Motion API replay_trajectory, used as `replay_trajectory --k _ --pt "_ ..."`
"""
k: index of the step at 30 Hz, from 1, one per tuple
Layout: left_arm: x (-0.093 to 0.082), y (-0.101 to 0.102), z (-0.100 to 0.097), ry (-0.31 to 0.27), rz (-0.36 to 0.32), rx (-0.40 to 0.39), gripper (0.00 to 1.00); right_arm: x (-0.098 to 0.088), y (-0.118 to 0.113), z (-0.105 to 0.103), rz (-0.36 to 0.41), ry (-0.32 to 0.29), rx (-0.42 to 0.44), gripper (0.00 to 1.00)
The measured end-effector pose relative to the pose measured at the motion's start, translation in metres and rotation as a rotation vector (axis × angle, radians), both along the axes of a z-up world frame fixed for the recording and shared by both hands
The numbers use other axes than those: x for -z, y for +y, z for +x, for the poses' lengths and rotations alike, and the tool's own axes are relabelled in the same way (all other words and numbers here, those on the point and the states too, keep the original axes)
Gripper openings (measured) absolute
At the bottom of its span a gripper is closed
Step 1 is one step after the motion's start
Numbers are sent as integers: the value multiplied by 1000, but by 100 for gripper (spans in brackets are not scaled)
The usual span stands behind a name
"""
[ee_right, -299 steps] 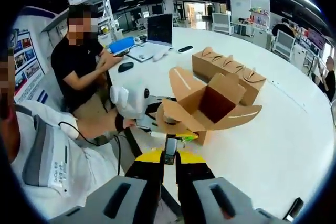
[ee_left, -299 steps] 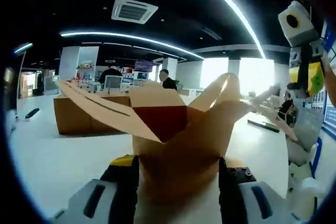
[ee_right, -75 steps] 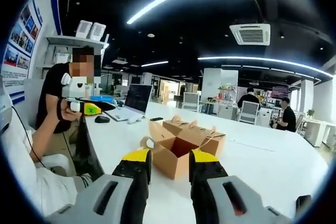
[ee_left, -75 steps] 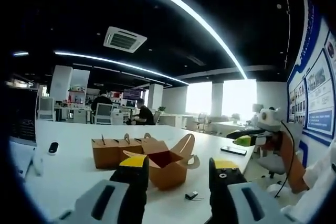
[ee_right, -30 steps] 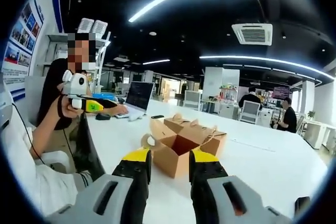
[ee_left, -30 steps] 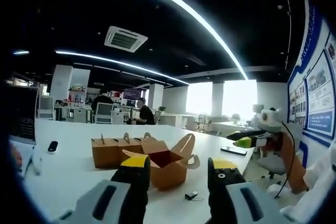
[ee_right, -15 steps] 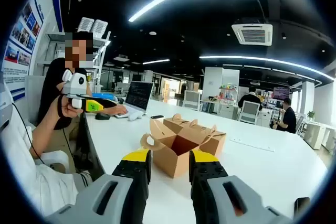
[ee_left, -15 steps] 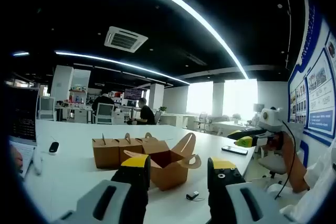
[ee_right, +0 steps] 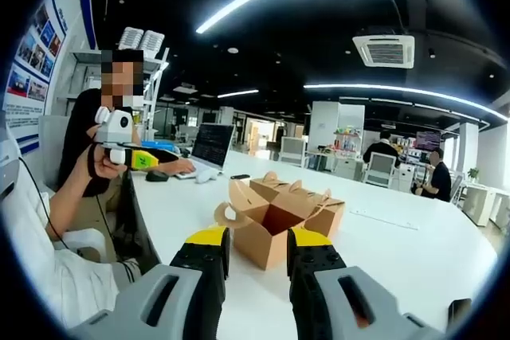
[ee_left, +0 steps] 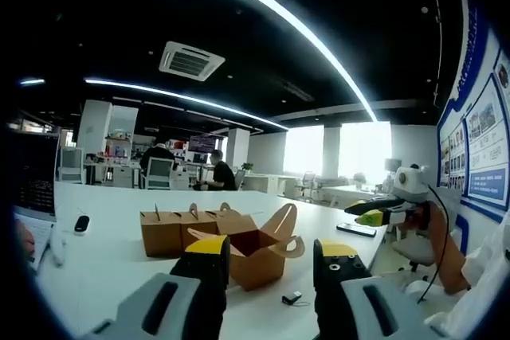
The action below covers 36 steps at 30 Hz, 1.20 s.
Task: Pick up one paper box from the group, open the paper box, and remove the item inside
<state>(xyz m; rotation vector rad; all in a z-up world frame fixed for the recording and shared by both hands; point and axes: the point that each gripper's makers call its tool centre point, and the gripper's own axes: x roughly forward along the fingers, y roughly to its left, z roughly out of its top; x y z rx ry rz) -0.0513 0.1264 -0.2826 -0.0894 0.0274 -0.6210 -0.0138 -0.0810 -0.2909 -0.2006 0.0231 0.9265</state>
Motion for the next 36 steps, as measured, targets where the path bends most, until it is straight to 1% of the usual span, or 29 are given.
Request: replay_trajectory --k 4,8,10,13,22,36 --pt "0 0 0 2 -5 1 43 -1 0 0 7 2 -2 30" --pt "3 -1 0 7 4 5 43 2 2 1 4 9 -1 30" --pt "1 -1 0 4 -5 5 43 3 2 0 3 11 -5 30" --pt "4 -1 1 9 6 1 43 0 0 0 5 5 3 30" --pt "-1 0 -2 -3 -3 3 43 -1 2 -2 4 0 -7 30" --pt "1 2 0 1 -2 2 42 4 4 -2 -9 7 -10 30"
